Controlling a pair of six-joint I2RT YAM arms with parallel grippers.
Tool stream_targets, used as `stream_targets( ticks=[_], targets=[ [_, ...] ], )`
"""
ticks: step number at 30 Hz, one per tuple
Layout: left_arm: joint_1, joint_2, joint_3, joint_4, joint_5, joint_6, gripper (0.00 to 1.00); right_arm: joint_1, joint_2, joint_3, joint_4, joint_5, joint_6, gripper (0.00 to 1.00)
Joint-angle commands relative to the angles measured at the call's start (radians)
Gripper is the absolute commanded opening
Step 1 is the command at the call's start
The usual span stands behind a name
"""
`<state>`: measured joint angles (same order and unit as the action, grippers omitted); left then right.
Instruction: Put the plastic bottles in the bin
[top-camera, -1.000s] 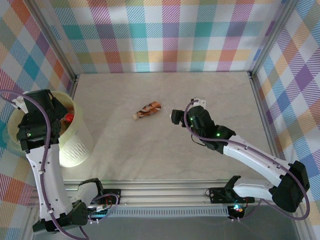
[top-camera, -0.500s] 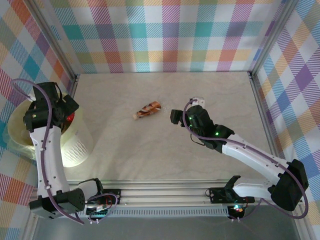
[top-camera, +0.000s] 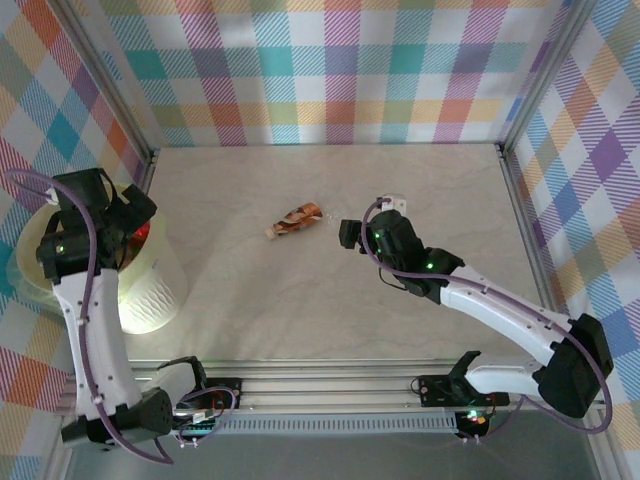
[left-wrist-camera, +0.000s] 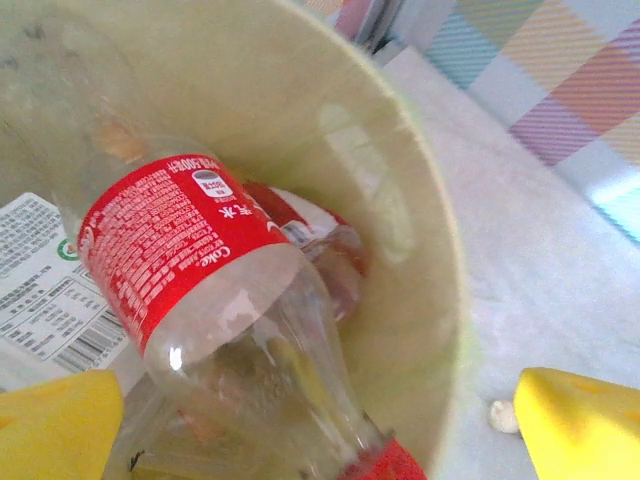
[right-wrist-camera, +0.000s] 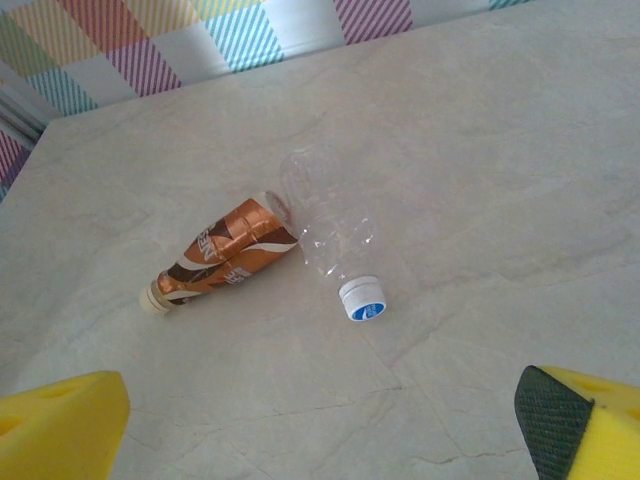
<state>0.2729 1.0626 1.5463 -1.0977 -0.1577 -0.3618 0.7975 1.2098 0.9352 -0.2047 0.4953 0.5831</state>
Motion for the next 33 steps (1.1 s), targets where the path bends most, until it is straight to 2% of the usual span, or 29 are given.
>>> stream_targets(
  ticks=[1, 3, 6, 8, 10, 12, 16, 19, 21, 24, 28, 31, 33],
  targets=[
    [0.011, -0.067, 0.045, -0.003, 0.093, 0.032, 1.0, -0.005, 0.017, 0.031, 0.011, -0.008, 0.007, 1.0],
    [0.011, -0.102, 0.041, 0.022, 0.186, 0.04, 1.0, -0.005, 0.028, 0.031, 0.023, -0.008, 0.013, 1.0],
    [0.011, -0.151, 0.01, 0.116, 0.458, 0.034, 1.0, -0.01, 0.046, 0.033, 0.037, -0.008, 0.036, 1.0],
    [0.011, -0.173, -0.038, 0.212, 0.667, -0.022, 1.0, -0.03, 0.055, 0.031, 0.049, -0.051, 0.06, 1.0],
    [0.012, -0.189, -0.118, 0.356, 0.852, -0.135, 1.0, -0.062, 0.066, 0.031, 0.07, -0.12, 0.077, 1.0],
    [0.001, -0.21, -0.206, 0.474, 0.931, -0.233, 1.0, -0.094, 0.077, 0.031, 0.082, -0.17, 0.087, 1.0],
    [-0.079, -0.242, -0.267, 0.475, 0.901, -0.195, 1.0, -0.168, 0.11, 0.037, 0.09, -0.283, 0.106, 1.0],
    [-0.146, -0.24, -0.315, 0.502, 0.923, -0.212, 1.0, -0.211, 0.152, 0.057, 0.071, -0.336, 0.094, 1.0],
    [-0.225, -0.242, -0.366, 0.552, 0.905, -0.241, 1.0, -0.233, 0.188, 0.081, 0.042, -0.339, 0.068, 1.0],
    [-0.39, -0.228, -0.438, 0.624, 0.795, -0.253, 1.0, -0.265, 0.251, 0.128, 0.001, -0.356, 0.009, 1.0],
    [-0.601, -0.151, -0.48, 0.7, 0.67, -0.25, 1.0, -0.281, 0.358, 0.208, -0.023, -0.451, -0.194, 1.0],
    [-0.69, -0.09, -0.461, 0.698, 0.568, -0.222, 1.0, -0.281, 0.43, 0.254, -0.022, -0.517, -0.363, 1.0],
    [-0.716, -0.066, -0.452, 0.708, 0.532, -0.217, 1.0, -0.281, 0.474, 0.285, -0.025, -0.529, -0.449, 1.0]
  ],
)
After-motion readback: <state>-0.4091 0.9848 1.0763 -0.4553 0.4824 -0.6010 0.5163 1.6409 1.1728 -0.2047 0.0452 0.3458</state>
